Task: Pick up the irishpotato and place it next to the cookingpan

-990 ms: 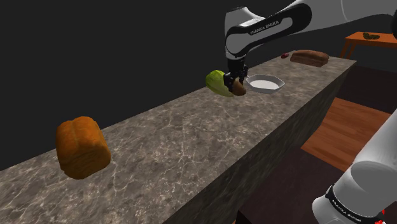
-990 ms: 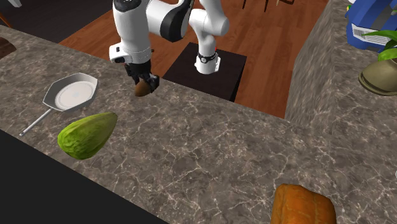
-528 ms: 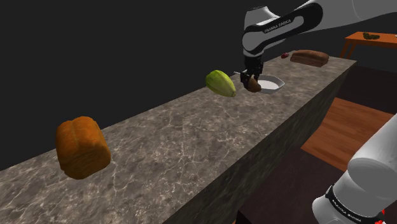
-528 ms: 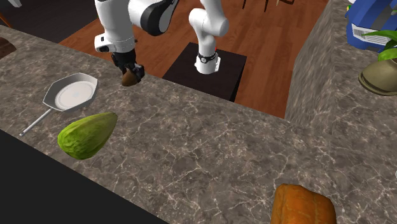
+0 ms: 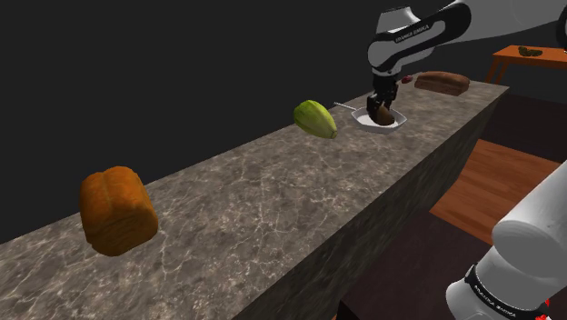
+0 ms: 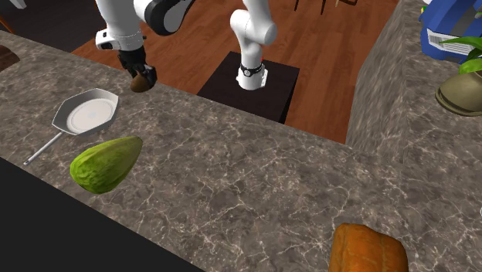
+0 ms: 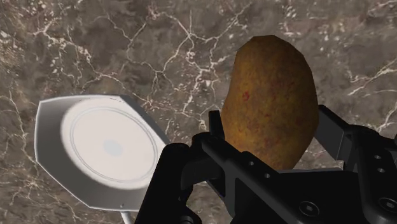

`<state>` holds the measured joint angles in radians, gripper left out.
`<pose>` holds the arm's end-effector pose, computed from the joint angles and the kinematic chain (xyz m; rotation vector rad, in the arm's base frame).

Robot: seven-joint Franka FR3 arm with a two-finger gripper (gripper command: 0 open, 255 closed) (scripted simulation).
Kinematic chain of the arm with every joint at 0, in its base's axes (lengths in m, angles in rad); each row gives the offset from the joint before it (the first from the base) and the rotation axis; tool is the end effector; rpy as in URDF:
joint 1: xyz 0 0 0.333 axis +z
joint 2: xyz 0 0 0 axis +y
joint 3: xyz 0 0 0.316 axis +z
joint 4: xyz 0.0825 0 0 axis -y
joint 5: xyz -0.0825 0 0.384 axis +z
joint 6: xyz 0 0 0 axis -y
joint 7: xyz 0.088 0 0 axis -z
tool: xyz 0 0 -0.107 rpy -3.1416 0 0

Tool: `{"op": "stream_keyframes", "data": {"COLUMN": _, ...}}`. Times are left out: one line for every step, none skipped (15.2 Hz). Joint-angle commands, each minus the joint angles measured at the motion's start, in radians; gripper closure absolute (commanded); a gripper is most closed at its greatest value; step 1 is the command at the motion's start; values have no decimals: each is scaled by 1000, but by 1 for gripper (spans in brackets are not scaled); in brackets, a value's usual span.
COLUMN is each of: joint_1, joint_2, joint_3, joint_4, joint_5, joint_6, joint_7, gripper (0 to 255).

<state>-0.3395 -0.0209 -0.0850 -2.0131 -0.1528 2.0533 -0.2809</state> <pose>0.5020 -0.2361 0.4680 2.9910 -0.1149 0.0155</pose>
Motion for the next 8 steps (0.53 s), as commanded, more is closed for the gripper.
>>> {"op": "stream_keyframes", "data": {"joint_1": -24, "joint_2": 17, "joint_3": -25, "joint_4": 20, "joint_5": 5, "joint_6": 3, "joint_7": -52, "gripper": 255}}
{"op": "stream_keyframes", "data": {"joint_1": -35, "joint_2": 24, "joint_3": -37, "joint_4": 29, "joint_5": 8, "joint_6": 5, "joint_7": -77, "gripper": 255}}
{"op": "stream_keyframes", "data": {"joint_1": -47, "joint_2": 33, "joint_3": -49, "joint_4": 39, "joint_5": 11, "joint_6": 7, "joint_7": -102, "gripper": 255}}
{"op": "stream_keyframes", "data": {"joint_1": -59, "joint_2": 43, "joint_3": -60, "joint_4": 50, "joint_5": 15, "joint_6": 9, "joint_7": -127, "gripper": 255}}
{"op": "stream_keyframes", "data": {"joint_1": -71, "joint_2": 54, "joint_3": -71, "joint_4": 63, "joint_5": 19, "joint_6": 10, "joint_7": -151, "gripper": 255}}
{"op": "stream_keyframes", "data": {"joint_1": -83, "joint_2": 65, "joint_3": -82, "joint_4": 76, "joint_5": 24, "joint_6": 11, "joint_7": -176, "gripper": 255}}
{"op": "stream_keyframes", "data": {"joint_1": -95, "joint_2": 78, "joint_3": -93, "joint_4": 91, "joint_5": 29, "joint_6": 11, "joint_7": -201, "gripper": 255}}
{"op": "stream_keyframes", "data": {"joint_1": -108, "joint_2": 91, "joint_3": -103, "joint_4": 107, "joint_5": 35, "joint_6": 11, "joint_7": -226, "gripper": 255}}
